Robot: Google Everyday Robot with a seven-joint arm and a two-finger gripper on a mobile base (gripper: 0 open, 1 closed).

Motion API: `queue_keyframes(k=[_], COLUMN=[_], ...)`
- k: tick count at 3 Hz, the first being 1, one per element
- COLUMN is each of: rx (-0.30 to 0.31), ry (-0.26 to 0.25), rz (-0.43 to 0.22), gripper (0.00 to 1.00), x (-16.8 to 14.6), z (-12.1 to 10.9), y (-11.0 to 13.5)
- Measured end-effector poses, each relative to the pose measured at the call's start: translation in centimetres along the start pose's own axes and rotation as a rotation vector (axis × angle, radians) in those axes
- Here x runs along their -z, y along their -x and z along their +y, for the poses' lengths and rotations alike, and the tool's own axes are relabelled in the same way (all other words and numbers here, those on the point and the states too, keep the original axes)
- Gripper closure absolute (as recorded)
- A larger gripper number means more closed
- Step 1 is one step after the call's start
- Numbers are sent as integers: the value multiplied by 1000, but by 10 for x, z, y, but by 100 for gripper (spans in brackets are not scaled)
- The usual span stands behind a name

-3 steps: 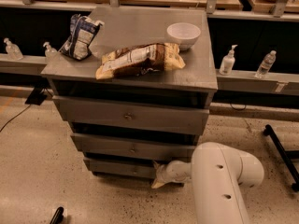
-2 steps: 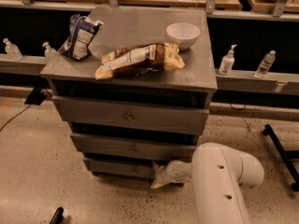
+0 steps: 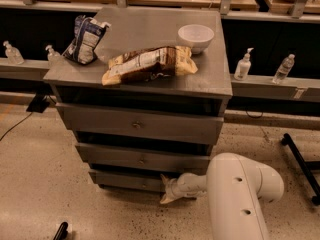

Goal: Open bottom drawer

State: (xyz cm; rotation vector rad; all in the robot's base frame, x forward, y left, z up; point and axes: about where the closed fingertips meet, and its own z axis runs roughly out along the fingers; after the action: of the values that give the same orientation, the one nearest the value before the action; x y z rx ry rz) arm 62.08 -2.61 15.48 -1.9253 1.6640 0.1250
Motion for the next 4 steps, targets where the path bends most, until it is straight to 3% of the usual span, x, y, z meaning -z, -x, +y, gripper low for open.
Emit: queue_keyframes(k=[2, 4], rx=[0, 0], ry=[0, 0], rz=[0, 0], gripper=[30, 11], x=[1, 1], z=[0, 0], y=[0, 1])
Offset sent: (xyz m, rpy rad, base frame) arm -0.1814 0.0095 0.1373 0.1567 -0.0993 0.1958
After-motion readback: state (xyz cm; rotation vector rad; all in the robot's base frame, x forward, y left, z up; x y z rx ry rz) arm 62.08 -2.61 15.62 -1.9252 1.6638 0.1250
